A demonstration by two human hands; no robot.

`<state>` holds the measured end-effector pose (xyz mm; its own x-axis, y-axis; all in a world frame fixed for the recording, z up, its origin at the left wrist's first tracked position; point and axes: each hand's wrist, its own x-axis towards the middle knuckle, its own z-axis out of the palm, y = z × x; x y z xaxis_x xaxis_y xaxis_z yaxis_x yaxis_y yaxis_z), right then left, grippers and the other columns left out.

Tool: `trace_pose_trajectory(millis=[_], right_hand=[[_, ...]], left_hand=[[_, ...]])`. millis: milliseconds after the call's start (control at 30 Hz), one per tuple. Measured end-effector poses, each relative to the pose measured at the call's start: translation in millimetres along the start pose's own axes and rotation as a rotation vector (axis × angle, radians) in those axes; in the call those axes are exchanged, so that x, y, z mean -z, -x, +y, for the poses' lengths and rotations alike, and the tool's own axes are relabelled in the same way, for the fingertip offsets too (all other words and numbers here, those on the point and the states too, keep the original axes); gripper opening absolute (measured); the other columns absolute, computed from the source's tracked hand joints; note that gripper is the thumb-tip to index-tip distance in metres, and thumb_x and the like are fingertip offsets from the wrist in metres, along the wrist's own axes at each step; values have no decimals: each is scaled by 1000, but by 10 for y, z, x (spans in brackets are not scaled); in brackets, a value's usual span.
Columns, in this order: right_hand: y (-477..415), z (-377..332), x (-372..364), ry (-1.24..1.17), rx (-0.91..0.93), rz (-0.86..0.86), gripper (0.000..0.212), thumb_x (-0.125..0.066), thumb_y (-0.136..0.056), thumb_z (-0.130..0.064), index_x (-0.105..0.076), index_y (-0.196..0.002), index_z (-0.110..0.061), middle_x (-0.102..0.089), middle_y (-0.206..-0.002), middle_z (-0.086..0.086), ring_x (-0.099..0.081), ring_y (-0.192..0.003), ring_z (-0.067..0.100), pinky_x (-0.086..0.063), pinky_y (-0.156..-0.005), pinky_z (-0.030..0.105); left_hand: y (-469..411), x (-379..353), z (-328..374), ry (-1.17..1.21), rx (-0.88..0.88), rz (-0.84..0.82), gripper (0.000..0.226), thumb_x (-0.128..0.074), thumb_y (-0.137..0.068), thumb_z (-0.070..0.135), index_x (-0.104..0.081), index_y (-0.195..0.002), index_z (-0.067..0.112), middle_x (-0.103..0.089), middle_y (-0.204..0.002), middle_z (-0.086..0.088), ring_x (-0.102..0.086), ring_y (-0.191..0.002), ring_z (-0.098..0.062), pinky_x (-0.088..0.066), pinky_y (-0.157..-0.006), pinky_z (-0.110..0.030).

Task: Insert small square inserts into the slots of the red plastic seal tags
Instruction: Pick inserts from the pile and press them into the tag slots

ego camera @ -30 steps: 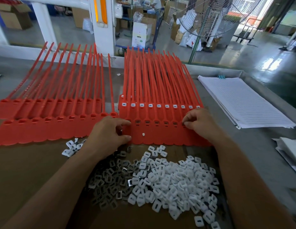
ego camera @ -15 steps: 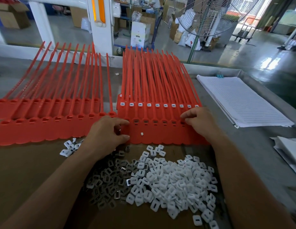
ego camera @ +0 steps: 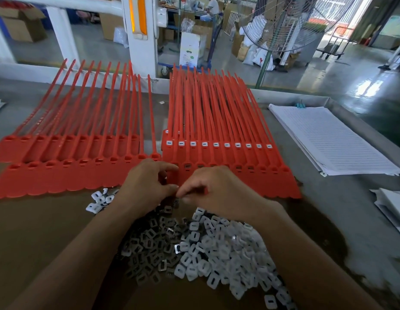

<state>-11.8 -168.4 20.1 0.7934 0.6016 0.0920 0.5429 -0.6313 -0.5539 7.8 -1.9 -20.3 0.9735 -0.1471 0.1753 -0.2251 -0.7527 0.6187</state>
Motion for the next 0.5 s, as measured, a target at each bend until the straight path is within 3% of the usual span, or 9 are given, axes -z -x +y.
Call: trace_pose_trajectory(millis=[67,200,500], right_hand=[[-11,-47,-73,50,34,-44,18,-65,-83,-15,-72,-100,-16,-56,-80,-17,-48,-70,-9,-38,-70,7],[-29,-64,-168,98,20,-72,24,-65,-83,-19,-69,-107,-16,-65,-98,2,-58,-90,12,-45,-79,28],[-50,-37,-307,209,24,-34,25,-59,-86,-23,-68,-109,-19,-62,-107,-1,-55,-100,15,-43,-80,28]], left_hand=[[-4,0,-1,-11,0,1,45,-72,-74,26,-60,-118,27,-49,-92,7,-43,-75,-1,-32,-70,-18],[-14,-4,-7,-11,8,5,45,-72,-74,26,-60,-117,28,-50,-94,4,-46,-77,-5,-32,-73,-18],[-19,-20,-36,-20,11,8,44,-73,-72,25,-61,-115,29,-50,-92,5,-46,-75,-6,-31,-72,-18]])
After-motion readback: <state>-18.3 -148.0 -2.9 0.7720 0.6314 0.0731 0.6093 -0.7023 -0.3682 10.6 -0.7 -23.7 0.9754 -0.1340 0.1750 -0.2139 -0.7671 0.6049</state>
